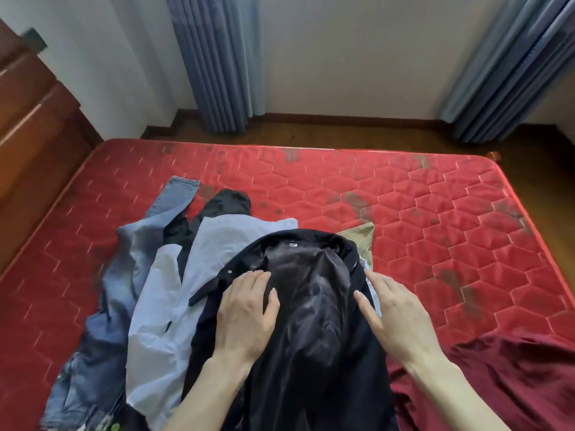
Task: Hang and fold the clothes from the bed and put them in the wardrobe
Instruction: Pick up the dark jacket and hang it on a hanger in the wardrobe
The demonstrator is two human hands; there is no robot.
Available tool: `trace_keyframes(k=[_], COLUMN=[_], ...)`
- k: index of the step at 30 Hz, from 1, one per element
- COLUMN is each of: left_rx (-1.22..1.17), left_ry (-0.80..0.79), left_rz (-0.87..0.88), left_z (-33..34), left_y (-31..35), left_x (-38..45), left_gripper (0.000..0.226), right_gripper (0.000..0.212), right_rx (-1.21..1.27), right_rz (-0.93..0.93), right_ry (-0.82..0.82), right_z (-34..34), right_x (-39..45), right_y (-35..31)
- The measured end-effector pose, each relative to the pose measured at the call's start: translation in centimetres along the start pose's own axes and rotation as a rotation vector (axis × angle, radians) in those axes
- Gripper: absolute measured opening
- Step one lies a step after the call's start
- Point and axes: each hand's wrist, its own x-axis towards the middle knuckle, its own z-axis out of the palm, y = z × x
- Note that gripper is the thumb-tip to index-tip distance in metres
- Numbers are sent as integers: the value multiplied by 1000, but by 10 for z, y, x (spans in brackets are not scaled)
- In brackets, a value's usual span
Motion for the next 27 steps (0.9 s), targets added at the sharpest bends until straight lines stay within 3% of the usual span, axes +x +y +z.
trace_keyframes(k=[16,21,27], left_rx=[129,212,340], left_ry=[-14,-48,-103], left_rz=[23,13,-39], left_z=[151,181,193], left_y=[-98,-124,-151], left_x=[93,108,115], left_gripper=[32,41,63], right_gripper=[57,53,51], right_rx=[-28,-82,135], right_rz=[118,125,272], right_ry=[-185,-249,-288], right_z=[142,182,216], right_x=[145,197,223], right_y=[74,94,113])
